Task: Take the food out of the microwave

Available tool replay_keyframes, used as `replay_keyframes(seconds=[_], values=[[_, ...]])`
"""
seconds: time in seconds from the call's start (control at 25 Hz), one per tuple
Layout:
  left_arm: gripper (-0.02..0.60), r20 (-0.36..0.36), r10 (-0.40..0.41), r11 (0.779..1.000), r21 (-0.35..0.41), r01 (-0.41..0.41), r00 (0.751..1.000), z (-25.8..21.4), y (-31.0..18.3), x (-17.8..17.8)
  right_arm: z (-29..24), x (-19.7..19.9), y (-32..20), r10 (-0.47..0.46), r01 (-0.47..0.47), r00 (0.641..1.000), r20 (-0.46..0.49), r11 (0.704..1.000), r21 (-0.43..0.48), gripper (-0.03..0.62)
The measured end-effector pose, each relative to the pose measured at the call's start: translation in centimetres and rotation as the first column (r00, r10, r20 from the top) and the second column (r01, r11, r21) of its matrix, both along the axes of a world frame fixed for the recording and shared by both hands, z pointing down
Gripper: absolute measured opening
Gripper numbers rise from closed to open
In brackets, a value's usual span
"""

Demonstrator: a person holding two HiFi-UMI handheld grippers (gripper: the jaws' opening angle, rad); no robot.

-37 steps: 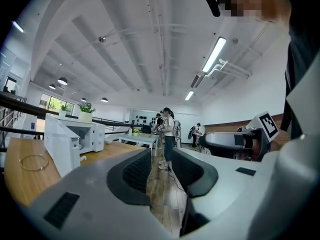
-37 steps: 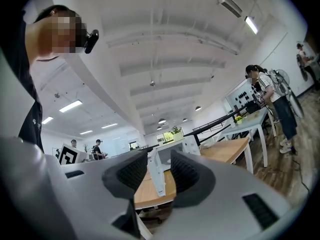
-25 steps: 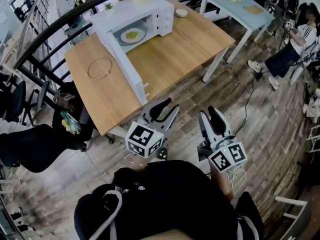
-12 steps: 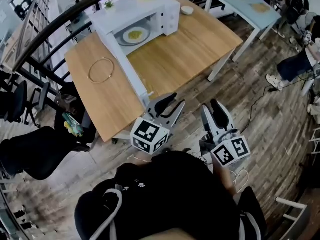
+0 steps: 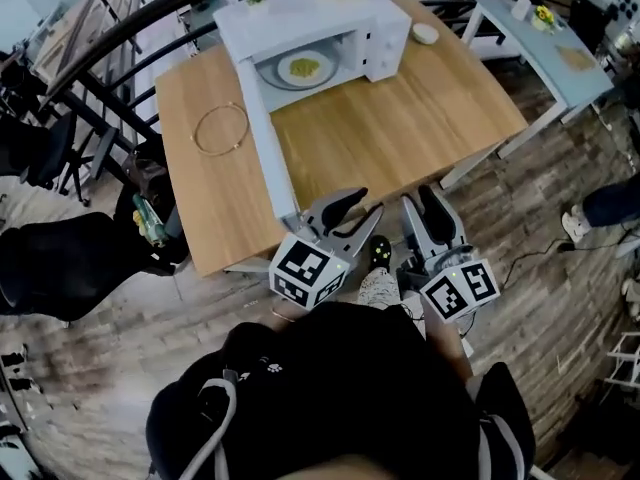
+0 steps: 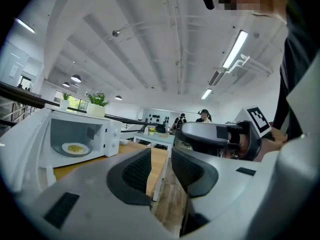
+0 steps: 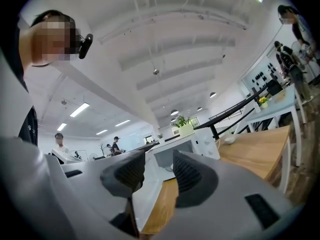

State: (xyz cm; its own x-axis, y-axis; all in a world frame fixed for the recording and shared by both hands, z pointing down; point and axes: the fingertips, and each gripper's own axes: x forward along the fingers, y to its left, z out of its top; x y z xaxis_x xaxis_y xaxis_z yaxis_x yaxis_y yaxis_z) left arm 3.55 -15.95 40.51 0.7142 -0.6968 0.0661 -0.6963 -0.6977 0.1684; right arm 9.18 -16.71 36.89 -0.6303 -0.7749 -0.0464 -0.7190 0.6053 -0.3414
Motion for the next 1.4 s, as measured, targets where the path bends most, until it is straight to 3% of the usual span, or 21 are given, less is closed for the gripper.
replay_keyframes(seconds=[0.12,0.24,0.4,0.6,0.76,1.0,1.4], values=[[0.106,-0.004,-0.087,0.996,-0.014,0.087,0.996,0.4,-3.0,-0.2,0.0,-0.3,-4.2,-0.095,0.096,0.995,0.007,0.995,-0.004,0.173],[0.106,0.011,-0.206,0.978,-0.021,0.206,0.979,0.7,-6.2,-1.1,0.2,-1.2,-8.1,-0.203,0.203,0.979,0.022,0.979,-0.008,0.173],[0.106,0.037,-0.350,0.935,-0.040,0.351,0.936,1.2,-9.4,-2.8,0.8,-2.6,-12.1,-0.329,0.330,0.944,0.040,0.943,-0.038,0.173],[0.106,0.064,-0.493,0.865,-0.068,0.497,0.868,1.5,-12.3,-4.7,1.1,-3.5,-16.1,-0.437,0.440,0.898,0.055,0.896,-0.059,0.173],[0.106,0.077,-0.558,0.822,-0.082,0.563,0.826,1.5,-14.5,-5.0,1.7,-3.6,-19.0,-0.492,0.497,0.867,0.077,0.862,-0.094,0.173],[0.106,0.108,-0.671,0.728,-0.090,0.680,0.733,2.2,-16.8,-6.3,2.9,-4.2,-22.4,-0.563,0.569,0.823,0.080,0.813,-0.123,0.173],[0.106,0.052,-0.748,0.646,-0.173,0.743,0.662,3.9,-20.4,-8.7,5.2,-6.3,-26.1,-0.576,0.587,0.809,0.119,0.777,-0.229,0.181]])
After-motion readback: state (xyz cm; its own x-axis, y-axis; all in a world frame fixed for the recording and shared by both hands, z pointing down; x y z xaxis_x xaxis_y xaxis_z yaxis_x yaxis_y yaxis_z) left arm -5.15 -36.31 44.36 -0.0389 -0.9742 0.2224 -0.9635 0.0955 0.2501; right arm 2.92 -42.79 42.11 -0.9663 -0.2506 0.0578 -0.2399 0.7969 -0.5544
